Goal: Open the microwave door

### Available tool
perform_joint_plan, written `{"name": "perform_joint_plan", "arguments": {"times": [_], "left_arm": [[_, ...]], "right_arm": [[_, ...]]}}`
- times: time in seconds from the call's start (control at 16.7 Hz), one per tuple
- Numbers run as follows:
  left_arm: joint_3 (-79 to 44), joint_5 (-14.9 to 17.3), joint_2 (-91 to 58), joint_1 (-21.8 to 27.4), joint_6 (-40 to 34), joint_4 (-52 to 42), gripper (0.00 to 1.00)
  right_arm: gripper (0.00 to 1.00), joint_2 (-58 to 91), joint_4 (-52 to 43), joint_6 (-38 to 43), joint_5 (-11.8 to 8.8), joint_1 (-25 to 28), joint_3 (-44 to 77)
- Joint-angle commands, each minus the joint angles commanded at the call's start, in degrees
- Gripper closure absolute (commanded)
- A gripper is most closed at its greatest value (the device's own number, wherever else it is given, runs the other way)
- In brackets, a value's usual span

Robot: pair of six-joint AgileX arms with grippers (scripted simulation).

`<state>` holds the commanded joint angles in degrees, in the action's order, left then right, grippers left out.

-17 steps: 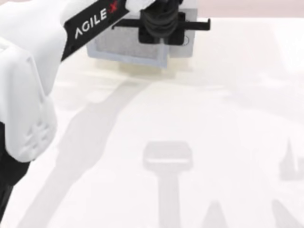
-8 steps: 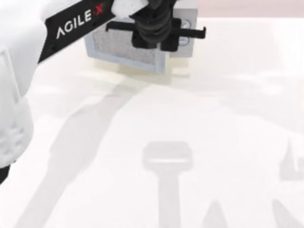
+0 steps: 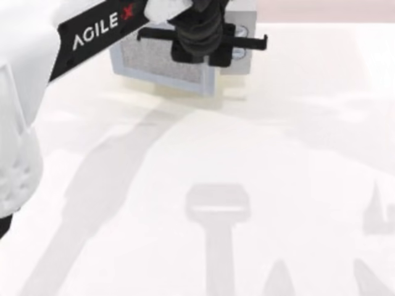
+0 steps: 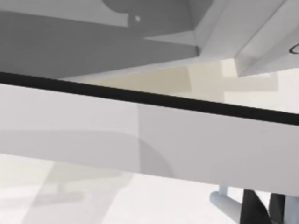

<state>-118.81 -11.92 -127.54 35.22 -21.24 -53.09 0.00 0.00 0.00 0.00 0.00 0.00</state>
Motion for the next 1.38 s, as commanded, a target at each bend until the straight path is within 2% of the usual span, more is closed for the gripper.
{"name": "perform_joint_plan", "arguments": {"times": [0.84, 1.02, 1.38], "left_arm": [[0.0, 0.0, 0.0, 0.0, 0.0, 0.0, 1.00], [1.1, 0.5, 0.5, 0.3, 0.5, 0.6, 1.00], [9.6, 3.2, 5.9, -0.9, 6.0, 4.7, 1.00]], "right_arm": [[0.00, 0.0, 0.0, 0.0, 0.0, 0.0, 0.0], [0.00, 0.0, 0.0, 0.0, 0.0, 0.0, 0.0], [0.00, 0.0, 0.0, 0.0, 0.0, 0.0, 0.0]]}}
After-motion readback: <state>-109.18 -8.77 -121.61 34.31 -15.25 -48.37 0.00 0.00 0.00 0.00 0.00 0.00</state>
